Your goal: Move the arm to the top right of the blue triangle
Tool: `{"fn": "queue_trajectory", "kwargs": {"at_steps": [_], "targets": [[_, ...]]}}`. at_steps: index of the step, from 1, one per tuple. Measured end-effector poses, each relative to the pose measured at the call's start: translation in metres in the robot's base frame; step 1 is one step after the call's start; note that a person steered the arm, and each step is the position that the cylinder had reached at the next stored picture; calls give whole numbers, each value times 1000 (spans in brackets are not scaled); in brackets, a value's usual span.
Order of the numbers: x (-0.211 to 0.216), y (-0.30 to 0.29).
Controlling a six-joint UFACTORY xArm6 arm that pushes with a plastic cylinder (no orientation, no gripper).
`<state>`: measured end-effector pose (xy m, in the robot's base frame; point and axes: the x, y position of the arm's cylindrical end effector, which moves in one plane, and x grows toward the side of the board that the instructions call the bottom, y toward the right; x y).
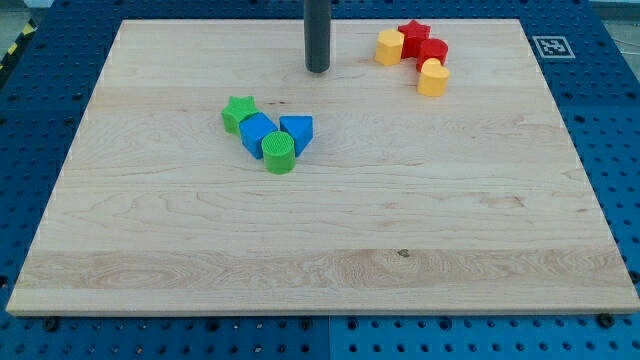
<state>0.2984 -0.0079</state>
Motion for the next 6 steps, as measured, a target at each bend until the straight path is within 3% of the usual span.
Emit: {"fn": "queue_trajectory", "kwargs": {"at_steps": [4,6], "targets": [[61,6],[69,13]]}}
